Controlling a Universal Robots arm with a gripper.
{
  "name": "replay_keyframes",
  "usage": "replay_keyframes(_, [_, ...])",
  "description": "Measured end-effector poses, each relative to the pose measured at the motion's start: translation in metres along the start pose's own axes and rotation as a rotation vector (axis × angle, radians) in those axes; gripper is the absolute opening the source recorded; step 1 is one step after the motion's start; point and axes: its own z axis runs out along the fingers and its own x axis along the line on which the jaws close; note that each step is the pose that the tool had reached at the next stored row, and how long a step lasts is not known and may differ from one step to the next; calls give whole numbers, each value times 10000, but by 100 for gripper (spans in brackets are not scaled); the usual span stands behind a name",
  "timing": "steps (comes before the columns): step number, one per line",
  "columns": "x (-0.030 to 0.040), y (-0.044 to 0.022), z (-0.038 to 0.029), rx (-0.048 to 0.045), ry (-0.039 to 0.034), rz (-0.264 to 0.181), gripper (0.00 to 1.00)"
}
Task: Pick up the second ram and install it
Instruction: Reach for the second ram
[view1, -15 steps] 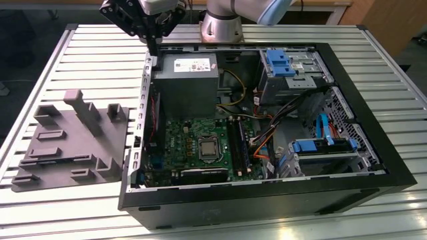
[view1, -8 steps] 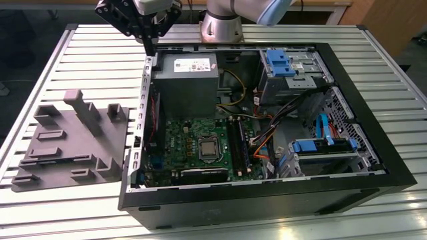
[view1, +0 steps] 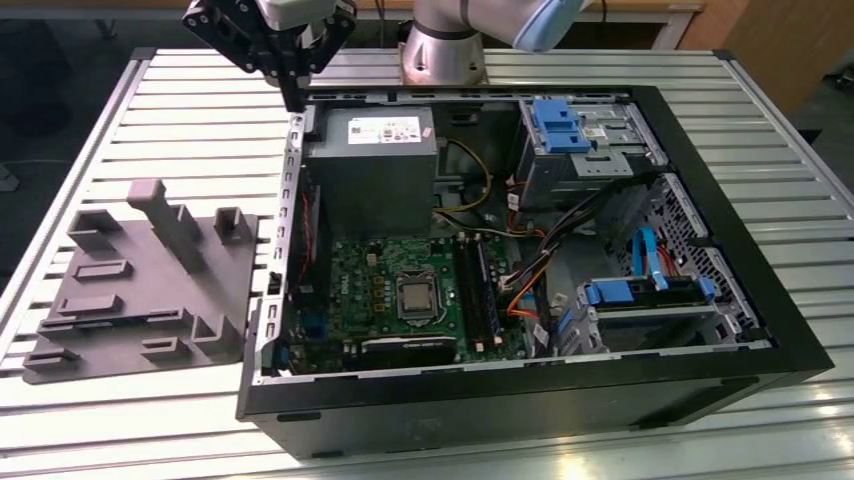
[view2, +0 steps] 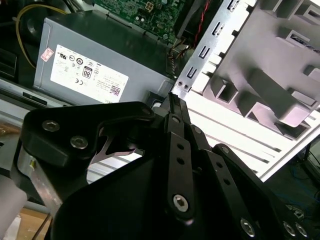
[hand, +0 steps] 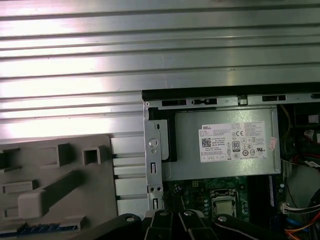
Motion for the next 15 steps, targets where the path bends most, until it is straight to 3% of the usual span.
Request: replay_keyframes(15, [71, -5, -2, 0, 0, -1, 11])
